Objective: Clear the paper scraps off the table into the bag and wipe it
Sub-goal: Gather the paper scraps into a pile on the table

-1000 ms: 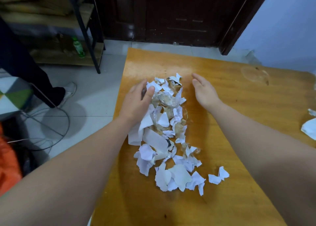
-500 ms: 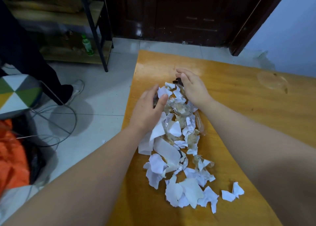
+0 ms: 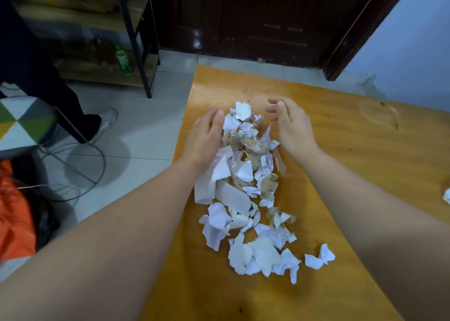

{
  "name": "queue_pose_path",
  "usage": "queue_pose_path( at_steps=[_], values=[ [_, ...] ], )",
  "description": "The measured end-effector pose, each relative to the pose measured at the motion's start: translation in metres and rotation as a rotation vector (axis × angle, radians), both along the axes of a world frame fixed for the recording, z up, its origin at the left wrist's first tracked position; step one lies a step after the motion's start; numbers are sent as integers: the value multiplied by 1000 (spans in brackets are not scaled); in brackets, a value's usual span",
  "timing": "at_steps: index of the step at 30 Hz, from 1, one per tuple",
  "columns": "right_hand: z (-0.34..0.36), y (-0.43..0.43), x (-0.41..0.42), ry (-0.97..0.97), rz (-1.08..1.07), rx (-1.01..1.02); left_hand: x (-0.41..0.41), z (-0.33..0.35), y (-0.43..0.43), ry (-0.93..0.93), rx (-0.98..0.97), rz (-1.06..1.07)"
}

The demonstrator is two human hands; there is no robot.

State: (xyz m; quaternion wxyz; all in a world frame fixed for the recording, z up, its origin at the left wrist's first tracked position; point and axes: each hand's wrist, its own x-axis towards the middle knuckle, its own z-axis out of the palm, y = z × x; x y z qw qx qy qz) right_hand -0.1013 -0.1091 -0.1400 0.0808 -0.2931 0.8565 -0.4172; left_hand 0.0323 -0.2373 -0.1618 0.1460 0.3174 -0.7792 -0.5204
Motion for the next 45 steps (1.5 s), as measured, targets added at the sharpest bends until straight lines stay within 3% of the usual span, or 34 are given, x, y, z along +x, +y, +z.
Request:
queue_pose_path(
  at_steps=[4,7,10,14,18,24,27,32,40,42,45],
  values=[
    [7,29,20,-51,-80,-20,-2,10,0,53,306,16],
    [12,55,42,-95,-112,-5,-4,18,2,41,399,-4],
    [11,86,68,-91,-249,33,5,16,13,-8,315,-34],
    [0,131,107,-142,-576,3,21,3,42,-114,-112,19],
    [-7,154,141,-177,-623,40,37,5,61,-112,-344,120],
    [-26,153,185,-227,-626,-52,77,-10,69,-113,-254,211],
    [-33,132,213,-208,-619,-50,93,-14,69,-51,-122,223],
    [-40,71,243,-159,-559,-60,109,-12,67,65,-92,180],
    [-37,23,236,-120,-495,-287,106,-12,65,89,-50,182],
    [-36,35,228,-48,-536,-317,107,-13,66,95,-56,186],
    [-37,52,213,-108,-641,-275,108,-14,66,95,-53,176]
  ],
)
